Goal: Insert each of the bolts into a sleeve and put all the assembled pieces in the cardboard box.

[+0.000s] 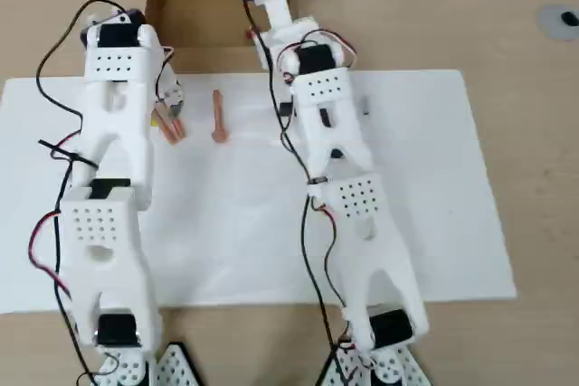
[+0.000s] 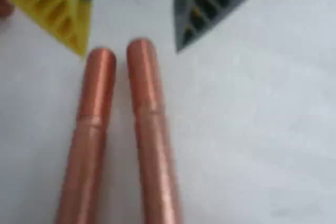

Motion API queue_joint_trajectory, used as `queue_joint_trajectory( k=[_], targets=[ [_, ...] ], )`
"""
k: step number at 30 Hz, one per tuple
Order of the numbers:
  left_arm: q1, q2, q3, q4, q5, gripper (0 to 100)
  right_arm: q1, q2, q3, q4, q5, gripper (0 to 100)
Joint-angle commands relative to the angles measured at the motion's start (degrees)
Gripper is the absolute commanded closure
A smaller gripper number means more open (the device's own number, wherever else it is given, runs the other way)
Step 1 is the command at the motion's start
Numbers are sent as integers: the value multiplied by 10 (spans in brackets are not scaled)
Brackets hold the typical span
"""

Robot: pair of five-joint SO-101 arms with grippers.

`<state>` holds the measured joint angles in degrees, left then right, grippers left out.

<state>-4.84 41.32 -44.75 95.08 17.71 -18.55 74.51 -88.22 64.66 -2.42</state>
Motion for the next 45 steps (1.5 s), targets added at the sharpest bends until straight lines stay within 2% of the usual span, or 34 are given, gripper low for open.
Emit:
queue_joint_trajectory(
  k=[1, 5, 12, 24, 36, 45],
  targets=[
    [-4, -5, -32, 4, 33, 878, -11, -67, -79, 38, 4, 755],
    [-16, -5, -32, -3, 65, 878, -15, -172, -67, 78, 4, 754],
    [-55, 21, -31, -30, 69, 879, -14, -315, -68, 168, 24, 753],
    [-55, 119, -33, -91, 50, 879, -13, -416, -70, 282, 25, 754],
    [-55, 64, -226, 50, 55, 879, -12, -392, -65, 285, 25, 754],
    [-55, 79, -214, 40, 66, 879, -13, -364, -68, 280, 23, 754]
  ],
)
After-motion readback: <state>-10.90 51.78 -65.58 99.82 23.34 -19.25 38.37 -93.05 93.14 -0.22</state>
